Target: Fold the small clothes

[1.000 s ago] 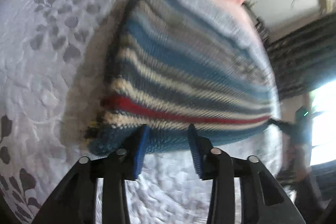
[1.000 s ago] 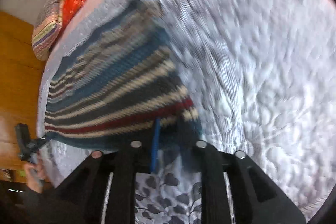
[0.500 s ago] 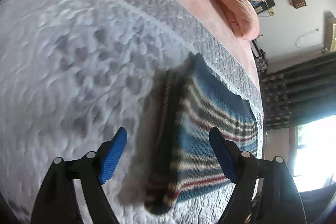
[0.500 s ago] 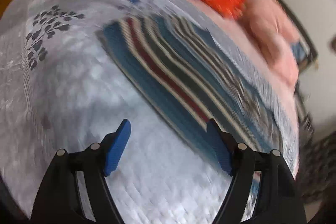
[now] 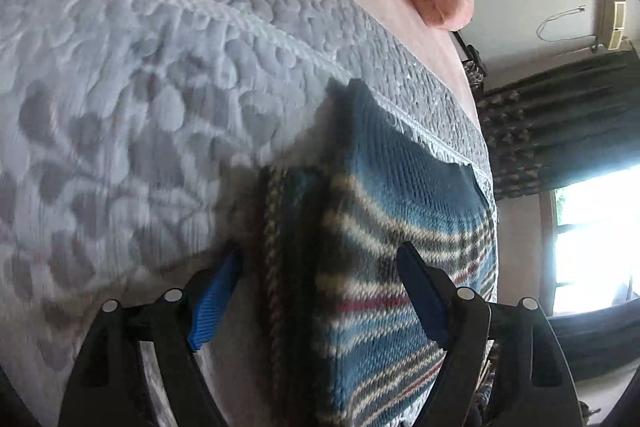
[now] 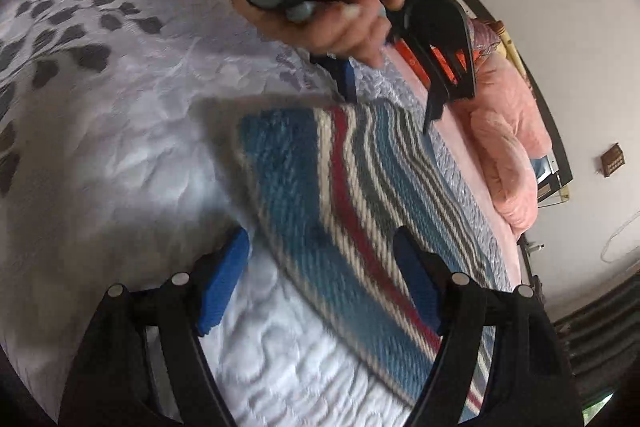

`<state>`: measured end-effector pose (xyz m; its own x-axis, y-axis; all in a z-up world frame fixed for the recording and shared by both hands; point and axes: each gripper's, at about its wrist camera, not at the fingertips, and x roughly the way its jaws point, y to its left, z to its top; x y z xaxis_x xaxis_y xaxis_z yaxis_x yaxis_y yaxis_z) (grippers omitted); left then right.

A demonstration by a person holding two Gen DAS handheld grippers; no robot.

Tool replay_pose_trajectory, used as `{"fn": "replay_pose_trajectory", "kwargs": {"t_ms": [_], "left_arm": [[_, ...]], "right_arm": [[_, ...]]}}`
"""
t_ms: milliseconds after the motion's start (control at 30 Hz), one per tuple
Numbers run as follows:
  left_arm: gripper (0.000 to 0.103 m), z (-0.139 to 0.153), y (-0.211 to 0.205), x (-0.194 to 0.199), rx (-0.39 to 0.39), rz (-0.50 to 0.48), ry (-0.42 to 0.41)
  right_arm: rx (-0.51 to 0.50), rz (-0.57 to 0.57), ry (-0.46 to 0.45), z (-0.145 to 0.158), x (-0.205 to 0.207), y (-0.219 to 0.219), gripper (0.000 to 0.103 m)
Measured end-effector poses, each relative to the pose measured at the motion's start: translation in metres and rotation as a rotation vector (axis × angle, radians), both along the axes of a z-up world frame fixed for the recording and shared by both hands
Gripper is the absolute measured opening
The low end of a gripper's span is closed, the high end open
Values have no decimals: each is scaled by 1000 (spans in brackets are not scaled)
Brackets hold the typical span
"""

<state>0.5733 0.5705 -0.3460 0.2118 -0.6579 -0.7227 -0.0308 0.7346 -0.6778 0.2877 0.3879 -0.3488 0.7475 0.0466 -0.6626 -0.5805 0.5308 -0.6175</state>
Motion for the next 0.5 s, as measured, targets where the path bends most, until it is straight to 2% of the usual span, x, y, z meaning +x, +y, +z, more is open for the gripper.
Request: {"fn": "replay_pose_trajectory", "kwargs": {"t_ms": [33, 67, 167, 233, 267, 300, 367, 500], "left_arm": [[60, 0, -2, 3, 8, -2, -5], [42, -1, -6, 5, 8, -13, 5], [41, -4, -15, 11, 29, -36, 14], [41, -5, -15, 14, 22, -33, 26], [38, -5, -15, 15, 26, -33, 30], [31, -4, -14, 15, 29, -34, 32], [27, -2, -15, 16, 27, -33, 41], [24, 8, -16, 20, 56, -36, 55]], "right_arm": [[2, -3, -16, -1, 4, 5, 74], [6, -5, -25, -1, 6, 7, 73], [17, -16, -49, -1, 12, 15, 67], [36, -24, -33, -2, 18, 19, 59], [46, -29, -18, -1, 19, 20, 48], [54, -37, -7, 0, 21, 21, 42], [74, -48, -2, 3, 18, 20, 34], [128, -67, 19, 15, 17, 13, 27]]}}
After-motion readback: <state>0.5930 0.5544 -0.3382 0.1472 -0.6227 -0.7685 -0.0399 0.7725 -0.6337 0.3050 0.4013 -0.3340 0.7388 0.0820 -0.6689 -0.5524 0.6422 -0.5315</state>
